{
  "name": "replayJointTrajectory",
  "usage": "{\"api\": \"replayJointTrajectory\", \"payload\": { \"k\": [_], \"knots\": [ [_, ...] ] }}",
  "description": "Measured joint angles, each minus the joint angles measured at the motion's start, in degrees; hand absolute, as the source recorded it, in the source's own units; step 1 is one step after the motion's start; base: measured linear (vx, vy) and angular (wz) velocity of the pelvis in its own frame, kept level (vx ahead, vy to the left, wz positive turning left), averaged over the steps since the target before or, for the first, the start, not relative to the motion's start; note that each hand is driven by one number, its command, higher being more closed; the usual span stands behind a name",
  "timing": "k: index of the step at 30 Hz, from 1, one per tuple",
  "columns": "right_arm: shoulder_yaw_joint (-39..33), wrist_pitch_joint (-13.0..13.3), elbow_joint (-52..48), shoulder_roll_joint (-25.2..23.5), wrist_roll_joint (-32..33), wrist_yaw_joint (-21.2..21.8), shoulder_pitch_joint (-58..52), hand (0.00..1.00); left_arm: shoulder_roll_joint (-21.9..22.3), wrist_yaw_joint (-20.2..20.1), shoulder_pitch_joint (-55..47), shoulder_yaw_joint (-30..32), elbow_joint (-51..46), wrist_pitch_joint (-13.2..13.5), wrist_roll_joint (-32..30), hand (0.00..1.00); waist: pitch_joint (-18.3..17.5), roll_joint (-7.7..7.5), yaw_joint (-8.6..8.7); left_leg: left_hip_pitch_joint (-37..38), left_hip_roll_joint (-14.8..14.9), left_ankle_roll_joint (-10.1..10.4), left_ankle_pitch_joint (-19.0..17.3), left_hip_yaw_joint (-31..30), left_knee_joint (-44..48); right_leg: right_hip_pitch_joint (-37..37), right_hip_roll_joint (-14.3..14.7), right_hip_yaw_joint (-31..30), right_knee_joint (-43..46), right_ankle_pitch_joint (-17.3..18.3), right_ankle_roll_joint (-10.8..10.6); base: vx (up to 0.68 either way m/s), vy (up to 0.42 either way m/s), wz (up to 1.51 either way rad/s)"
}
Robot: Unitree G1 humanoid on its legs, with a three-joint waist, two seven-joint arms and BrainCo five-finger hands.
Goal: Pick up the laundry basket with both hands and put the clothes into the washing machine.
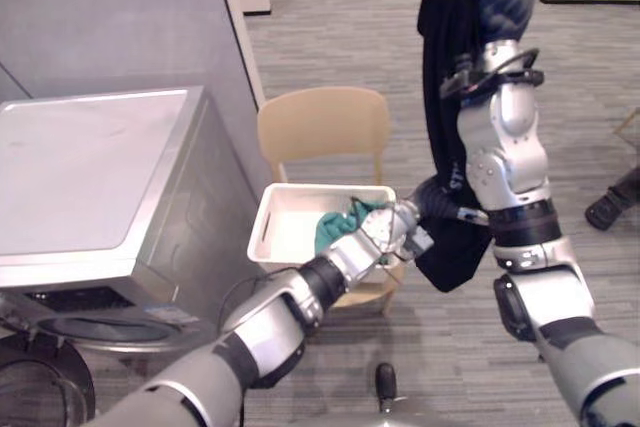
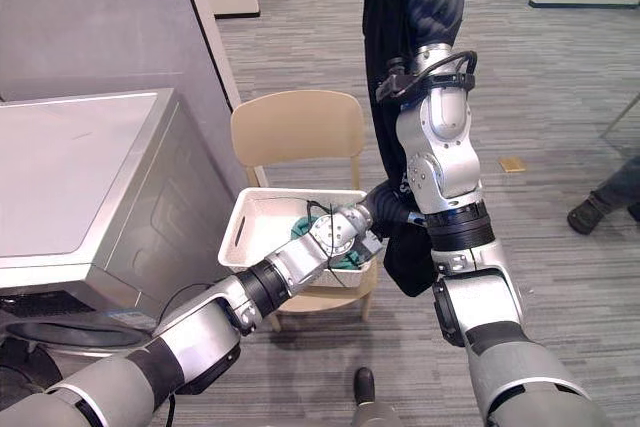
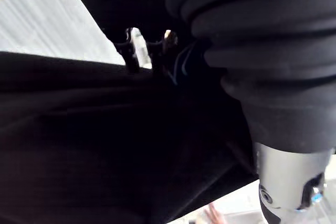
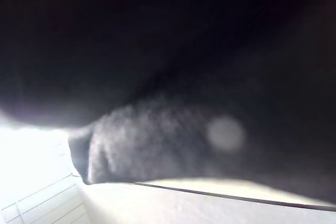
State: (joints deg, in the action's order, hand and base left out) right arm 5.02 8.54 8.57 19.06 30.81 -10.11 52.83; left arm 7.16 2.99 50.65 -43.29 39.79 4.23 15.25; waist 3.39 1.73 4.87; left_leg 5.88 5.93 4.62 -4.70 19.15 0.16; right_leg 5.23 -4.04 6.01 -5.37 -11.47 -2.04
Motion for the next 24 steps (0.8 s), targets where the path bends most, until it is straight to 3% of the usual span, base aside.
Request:
{"api": "replayJointTrajectory", "payload": {
  "k": [1,2,23,24],
  "knots": [
    [0.0,0.0,-0.8,0.0,0.0,0.0,-0.5,1.0,0.0,0.1,0.6,0.0,0.0,0.0,0.0,0.0,0.0,-0.07,0.16,0.0,0.0,0.0,0.0,0.0,0.0,0.0,0.0,0.0,0.0,0.0,0.0,0.0,0.0,0.0],
    [0.1,0.1,-2.0,-0.2,0.0,0.1,-1.6,1.0,0.0,0.8,1.5,0.2,-0.7,0.0,0.2,1.0,0.1,-0.27,0.38,0.1,0.0,0.0,0.0,0.1,0.0,0.0,0.0,-0.1,0.0,0.0,0.0,0.0,0.0,0.0],
    [0.0,0.1,-3.5,-0.7,0.0,0.1,-5.9,1.0,0.3,2.3,4.7,1.4,-3.9,0.2,3.2,1.0,0.3,-2.36,0.67,0.6,-0.1,0.0,-0.1,0.1,-0.2,-0.6,-0.1,0.1,-0.2,-0.1,-0.1,-0.01,0.001,0.0],
    [0.0,0.1,-3.5,-0.8,0.0,0.1,-6.5,0.0,0.3,2.3,4.7,1.6,-4.0,0.2,3.2,1.0,0.4,-2.55,0.66,0.6,-0.1,0.0,-0.1,-0.1,-0.2,-0.7,-0.1,0.2,-0.2,-0.1,-0.1,-0.02,0.0,0.06]
  ]
}}
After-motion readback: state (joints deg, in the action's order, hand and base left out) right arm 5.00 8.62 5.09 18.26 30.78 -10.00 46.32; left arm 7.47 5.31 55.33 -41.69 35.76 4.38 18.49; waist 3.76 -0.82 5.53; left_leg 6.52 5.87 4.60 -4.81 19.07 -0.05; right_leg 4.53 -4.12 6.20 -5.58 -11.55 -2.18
